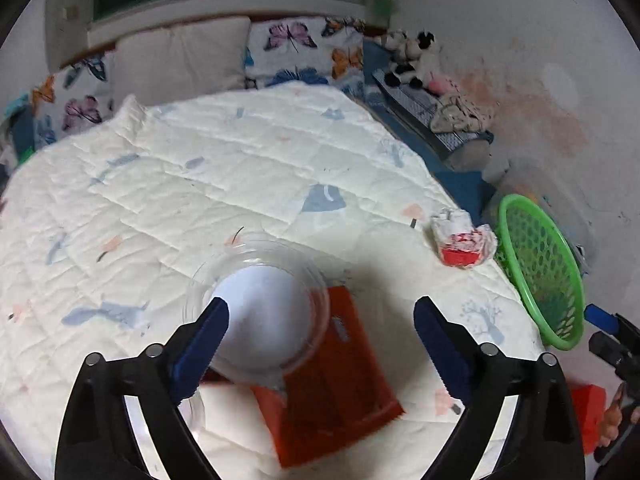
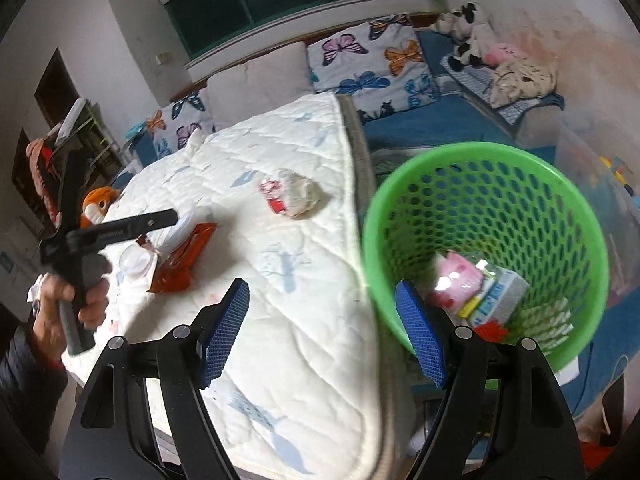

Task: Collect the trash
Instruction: 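Return the left gripper to the mattress and grasp the clear round container again, then grasp the orange snack wrapper on the mattress with the right gripper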

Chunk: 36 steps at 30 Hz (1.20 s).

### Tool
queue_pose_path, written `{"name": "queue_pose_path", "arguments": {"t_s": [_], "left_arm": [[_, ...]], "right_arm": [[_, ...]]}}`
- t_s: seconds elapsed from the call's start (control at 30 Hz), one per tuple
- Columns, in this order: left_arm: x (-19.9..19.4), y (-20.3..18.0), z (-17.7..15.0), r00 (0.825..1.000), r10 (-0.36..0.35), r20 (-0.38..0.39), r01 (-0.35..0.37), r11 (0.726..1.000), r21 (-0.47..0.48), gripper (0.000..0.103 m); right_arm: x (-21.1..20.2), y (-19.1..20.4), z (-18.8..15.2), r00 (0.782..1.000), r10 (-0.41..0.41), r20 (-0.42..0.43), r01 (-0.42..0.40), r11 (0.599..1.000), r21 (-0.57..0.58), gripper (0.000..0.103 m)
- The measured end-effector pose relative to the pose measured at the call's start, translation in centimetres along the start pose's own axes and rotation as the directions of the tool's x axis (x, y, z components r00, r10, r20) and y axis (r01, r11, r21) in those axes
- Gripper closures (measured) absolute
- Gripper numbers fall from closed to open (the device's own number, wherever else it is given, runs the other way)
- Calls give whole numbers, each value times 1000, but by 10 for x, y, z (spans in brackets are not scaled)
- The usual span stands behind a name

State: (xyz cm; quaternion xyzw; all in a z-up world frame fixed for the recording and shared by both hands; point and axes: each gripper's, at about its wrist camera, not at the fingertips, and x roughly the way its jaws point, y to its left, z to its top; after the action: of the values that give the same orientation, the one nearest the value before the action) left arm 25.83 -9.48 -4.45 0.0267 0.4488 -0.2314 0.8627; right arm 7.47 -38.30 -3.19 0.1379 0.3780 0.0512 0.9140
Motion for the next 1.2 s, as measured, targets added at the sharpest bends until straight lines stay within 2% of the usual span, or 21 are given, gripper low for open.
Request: {"name": "queue_pose_path", "arguments": {"t_s": [0.07,0.23,0.33,0.63,0.83,1.0,1.2], "left_arm": [[9,8,5,999,22,-24,-22,1000,-3,10],[33,25,13,995,14,-96,-16,1000,-19,9],[38,30,11,995,8,-100,-10,1000,-20,9],[32,34,10,998,-9,-58,8,1000,-24,8],[28,38,6,998,-12,-57,10,999,-35,7],[17,37,4,997,-75,-31,74,997,-22,7],[11,41,6,1000,-7,11,7,1000,-12,7]], "right_arm": [[6,6,0,1000,12,-8,-12,1000,-7,27],[21,21,4,999,35,-31,-35,999,-23,27],[30,32,5,998,47,-44,-49,998,-44,27],[49,73,0,996,63,-63,-73,984,-165,14],[60,88,-5,994,79,-76,-93,974,-206,7],[71,95,-9,992,87,-91,-105,970,-218,6],[80,104,-10,989,107,-106,-129,966,-225,6]]}}
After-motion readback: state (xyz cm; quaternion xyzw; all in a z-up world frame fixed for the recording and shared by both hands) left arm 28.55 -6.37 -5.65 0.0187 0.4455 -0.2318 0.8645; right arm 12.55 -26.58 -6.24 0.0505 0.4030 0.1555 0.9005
